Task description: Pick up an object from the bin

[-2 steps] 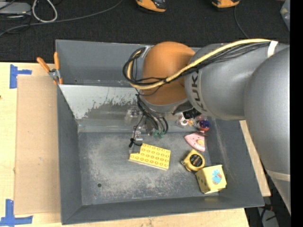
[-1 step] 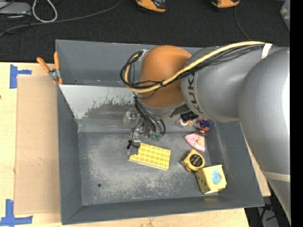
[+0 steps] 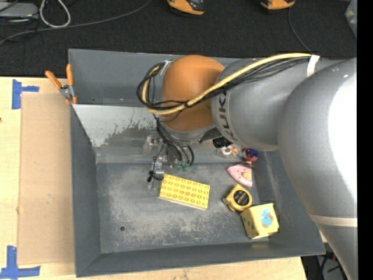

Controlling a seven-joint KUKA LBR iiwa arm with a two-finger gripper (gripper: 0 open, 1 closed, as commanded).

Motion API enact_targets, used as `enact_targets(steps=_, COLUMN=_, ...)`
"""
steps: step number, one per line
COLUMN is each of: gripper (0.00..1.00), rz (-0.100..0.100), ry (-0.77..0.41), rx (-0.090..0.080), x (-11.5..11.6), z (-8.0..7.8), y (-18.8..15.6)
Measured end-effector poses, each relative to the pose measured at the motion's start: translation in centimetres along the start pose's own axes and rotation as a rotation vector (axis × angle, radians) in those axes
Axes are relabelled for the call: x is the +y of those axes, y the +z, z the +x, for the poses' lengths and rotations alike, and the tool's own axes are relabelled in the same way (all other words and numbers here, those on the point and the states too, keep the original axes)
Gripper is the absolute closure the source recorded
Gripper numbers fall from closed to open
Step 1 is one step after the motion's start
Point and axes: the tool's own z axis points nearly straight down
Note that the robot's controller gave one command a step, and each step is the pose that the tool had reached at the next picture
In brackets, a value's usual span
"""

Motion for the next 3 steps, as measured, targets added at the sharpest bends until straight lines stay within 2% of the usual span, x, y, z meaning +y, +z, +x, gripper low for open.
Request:
enact_targets(steps=1, gripper=1.00, rz=0.002, ry=0.073, rx=0.003, x=-0.84, z=4.32, y=0.89)
enact_targets(steps=2, gripper=1.00, rz=0.002, ry=0.074, rx=0.003, x=-0.86, z=4.31, y=0.89)
enact_targets(steps=3, gripper=0.00, rz=0.002, ry=0.092, rx=0.004, x=-1.49, z=3.80, y=1.13)
